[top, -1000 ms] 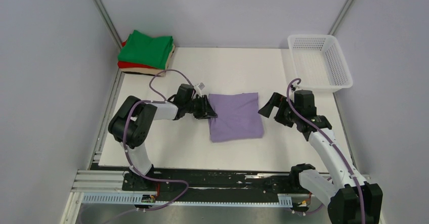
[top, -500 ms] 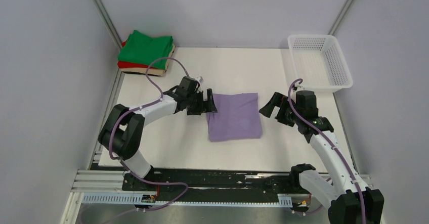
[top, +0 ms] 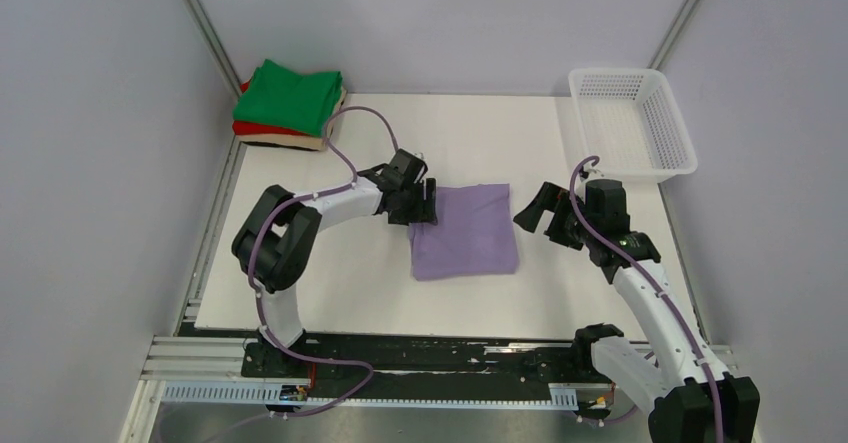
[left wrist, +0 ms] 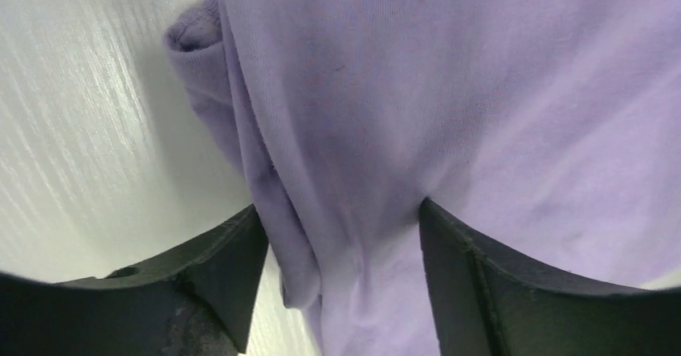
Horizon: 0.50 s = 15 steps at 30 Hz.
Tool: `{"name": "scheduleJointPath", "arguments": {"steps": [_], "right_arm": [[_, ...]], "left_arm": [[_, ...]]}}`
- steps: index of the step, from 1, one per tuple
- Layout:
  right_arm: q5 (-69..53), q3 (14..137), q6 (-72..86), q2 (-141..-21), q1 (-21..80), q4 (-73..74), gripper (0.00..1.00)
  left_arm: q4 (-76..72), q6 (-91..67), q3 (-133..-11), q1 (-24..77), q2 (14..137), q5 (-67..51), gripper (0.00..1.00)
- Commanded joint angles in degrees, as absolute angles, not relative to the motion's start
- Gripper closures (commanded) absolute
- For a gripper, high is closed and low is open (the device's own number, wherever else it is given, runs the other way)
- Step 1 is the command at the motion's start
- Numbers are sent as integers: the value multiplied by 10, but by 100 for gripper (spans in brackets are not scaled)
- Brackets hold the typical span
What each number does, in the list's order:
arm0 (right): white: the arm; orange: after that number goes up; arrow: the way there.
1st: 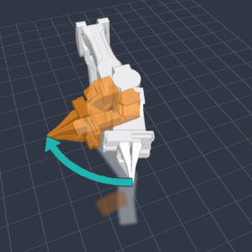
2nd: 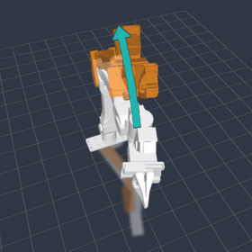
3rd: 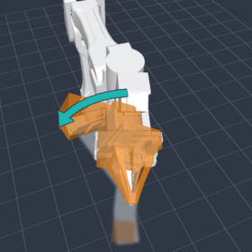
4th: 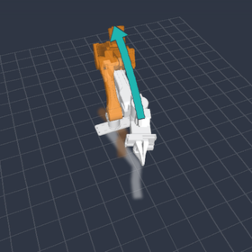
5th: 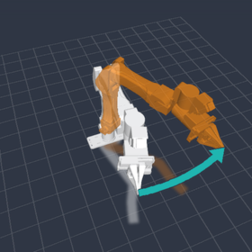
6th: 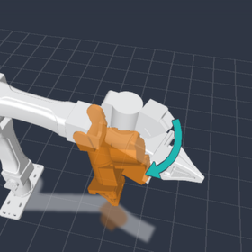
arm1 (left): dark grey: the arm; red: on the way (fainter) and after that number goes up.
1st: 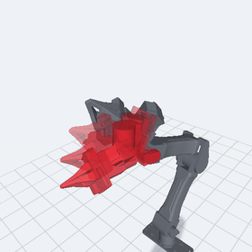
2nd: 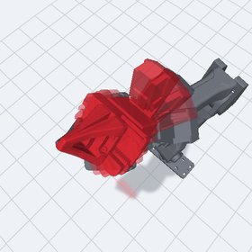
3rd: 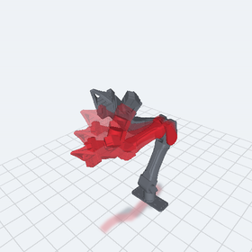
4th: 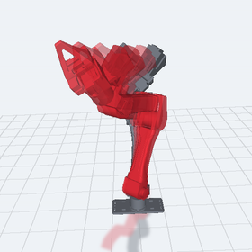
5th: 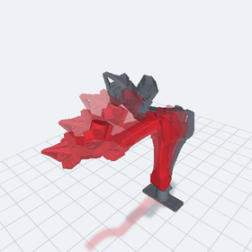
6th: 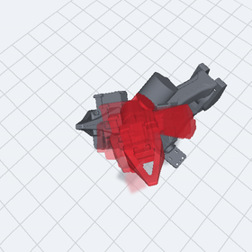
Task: Fold and stack the t-shirts
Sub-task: Put the neatly folded tshirt into the corner of the board with the left arm
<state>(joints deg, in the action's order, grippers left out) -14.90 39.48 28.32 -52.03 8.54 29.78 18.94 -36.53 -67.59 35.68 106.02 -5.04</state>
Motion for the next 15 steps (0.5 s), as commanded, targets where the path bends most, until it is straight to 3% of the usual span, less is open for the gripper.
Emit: {"name": "scheduleJointPath", "arguments": {"steps": [1, 5, 7, 8, 10, 15], "right_arm": [[-139, 407, 273, -508, 83, 287, 0], [-137, 407, 273, -504, 83, 287, 0], [-133, 406, 274, -501, 83, 287, 0], [-131, 405, 275, -500, 83, 287, 0], [-128, 405, 276, -498, 83, 287, 0], [-116, 403, 276, -488, 82, 284, 0]], "left_arm": [[240, -378, -688, 385, 1100, 33, 34], [274, -382, -717, 422, 1126, 84, 52], [285, -387, -729, 436, 1141, 101, 67], [287, -392, -735, 440, 1145, 104, 82], [291, -398, -748, 444, 1155, 117, 99], [355, -342, -817, 443, 1163, 258, 100]]}}
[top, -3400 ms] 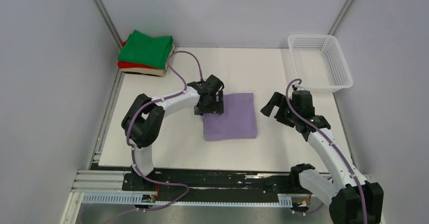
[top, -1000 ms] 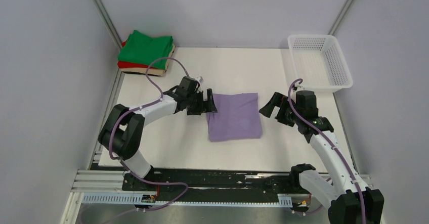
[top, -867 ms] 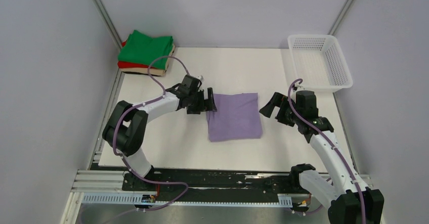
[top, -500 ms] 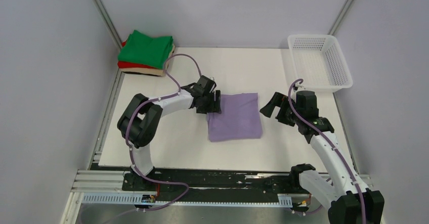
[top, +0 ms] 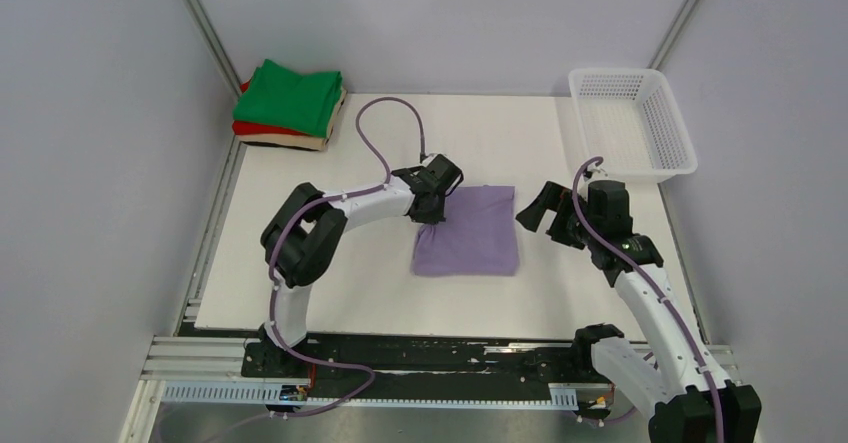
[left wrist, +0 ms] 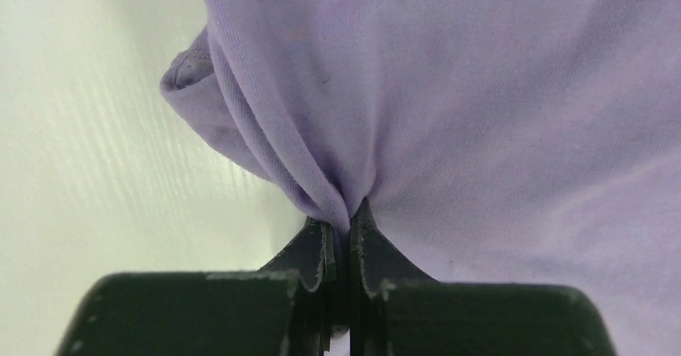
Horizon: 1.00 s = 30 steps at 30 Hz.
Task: Fold and stack the t-shirts
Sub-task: Put the neatly folded tshirt into the corner of the board with the left arm
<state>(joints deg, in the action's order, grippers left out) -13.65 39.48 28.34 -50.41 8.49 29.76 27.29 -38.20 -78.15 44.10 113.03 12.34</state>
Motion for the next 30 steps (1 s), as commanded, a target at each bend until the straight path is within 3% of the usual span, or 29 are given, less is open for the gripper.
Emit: {"name": "scheduleJointPath", "arguments": {"steps": [1, 6, 15, 30], "right_arm": [[-107, 402, 276, -486, 81, 284, 0], [-74, 400, 281, -467, 76, 282, 0], [-52, 390, 286, -457, 38, 268, 0], [-48, 392, 290, -521, -26, 273, 0]], "left_arm": [[372, -333, -841, 440, 1163, 281, 100], [379, -224, -903, 404, 1156, 379, 100], [174, 130, -917, 303, 1137, 452, 100], [98, 336, -1119, 158, 1201, 419, 100]]}}
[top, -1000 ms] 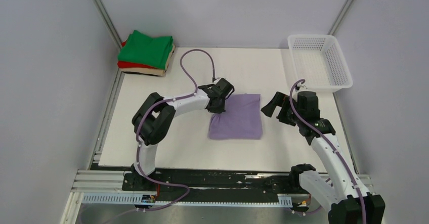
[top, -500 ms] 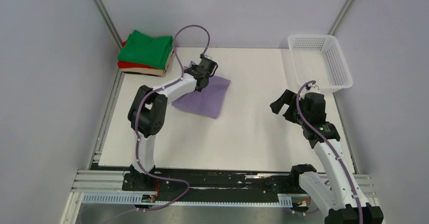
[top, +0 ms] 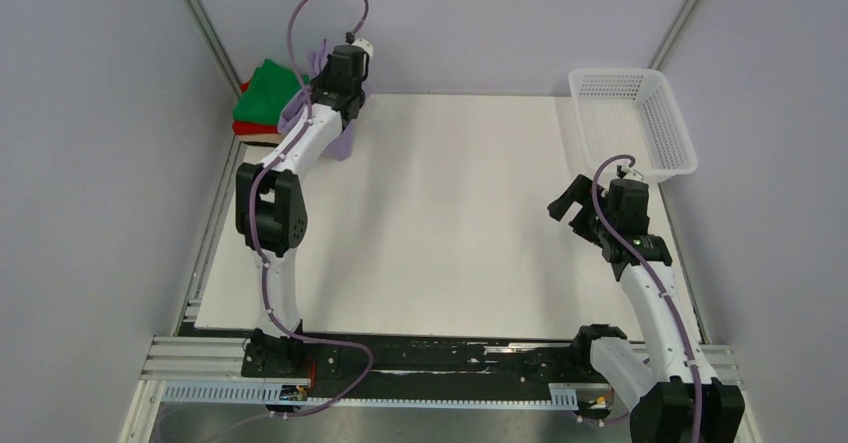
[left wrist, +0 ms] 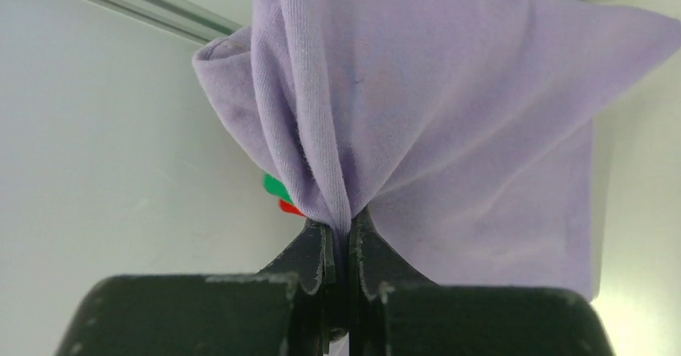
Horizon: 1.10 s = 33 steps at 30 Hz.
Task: Fold and stack the t-shirts
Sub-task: Put the neatly folded tshirt into the corner of the board with the left arm
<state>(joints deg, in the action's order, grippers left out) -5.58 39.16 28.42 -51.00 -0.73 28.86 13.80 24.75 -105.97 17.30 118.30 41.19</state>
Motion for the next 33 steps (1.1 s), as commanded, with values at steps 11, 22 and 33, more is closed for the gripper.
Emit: {"name": "scheduleJointPath", "arguments": {"steps": [11, 22, 33], "right_arm": [[-19, 403, 292, -536, -38, 287, 0], [-9, 406, 294, -531, -40, 293, 0], [22, 408, 296, -530, -41, 301, 0]], "left_arm": [[131, 382, -1231, 128, 1201, 393, 100], [127, 345, -1262, 97, 1219, 360, 100], [138, 279, -1349, 40, 1316, 324, 100]]}}
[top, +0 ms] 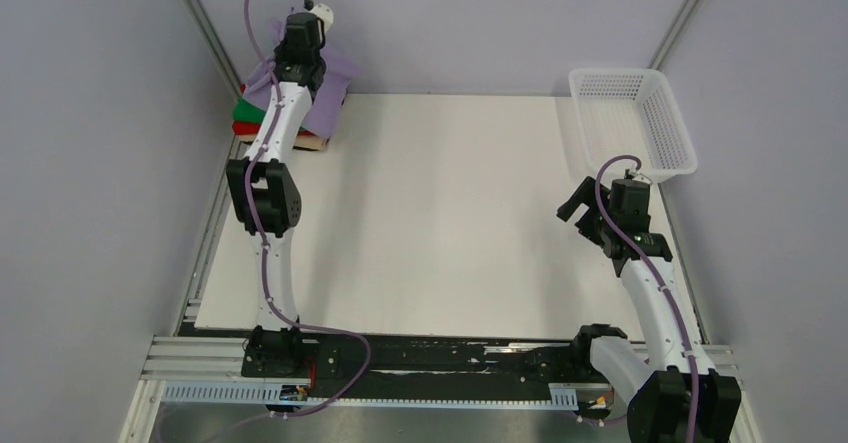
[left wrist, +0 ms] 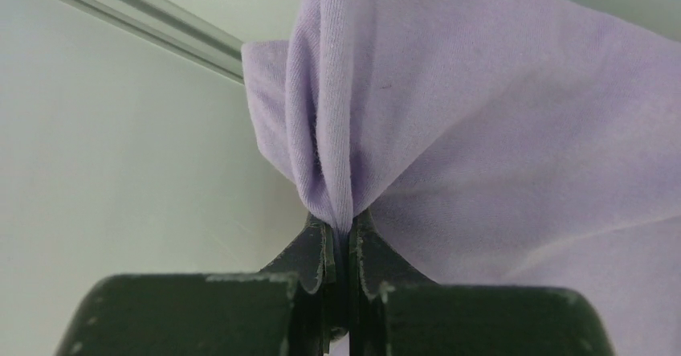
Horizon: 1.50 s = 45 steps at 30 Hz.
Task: Fold and stack the t-shirts
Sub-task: Put the neatly folded tshirt into the corner of the board with the left arm, then reset both arms
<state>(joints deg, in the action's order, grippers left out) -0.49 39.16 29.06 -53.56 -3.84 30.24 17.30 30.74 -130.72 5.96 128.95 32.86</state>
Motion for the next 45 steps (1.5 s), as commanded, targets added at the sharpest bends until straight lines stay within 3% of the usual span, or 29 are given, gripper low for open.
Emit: {"name": "scheduleJointPath", "arguments": {"steps": [1, 13, 17, 19, 20, 21, 22, 23, 25, 36, 40, 45], "right_arm": [[21, 409, 297, -531, -41, 303, 0], [48, 417, 300, -536, -41, 324, 0], [56, 426, 299, -547, -41, 330, 0], [56, 430, 298, -553, -41, 330, 0], [57, 432, 297, -555, -41, 331, 0], [58, 434, 298, -558, -41, 331, 0], [59, 436, 298, -561, -41, 331, 0], [59, 439, 298, -564, -40, 332, 0], [57, 442, 300, -569, -40, 331, 0], [45, 456, 305, -558, -40, 328, 0], [29, 461, 304, -544, -40, 316, 0], [-26, 450, 310, -515, -40, 291, 0]], "left_arm": [[129, 279, -1353, 37, 1323, 326, 100], [81, 232, -1427, -31, 1421, 321, 100], [68, 228, -1431, -42, 1437, 319, 96], [66, 223, -1432, -45, 1442, 317, 89], [65, 223, -1431, -45, 1443, 317, 73], [63, 222, -1429, -45, 1444, 319, 46], [57, 222, -1428, -46, 1444, 320, 32], [54, 222, -1428, -46, 1445, 327, 9], [46, 219, -1430, -46, 1443, 335, 1], [132, 80, -1394, -45, 1346, 271, 0], [115, -11, -1243, -34, 1214, 211, 0], [120, -79, -1021, 9, 1034, 224, 0]]}}
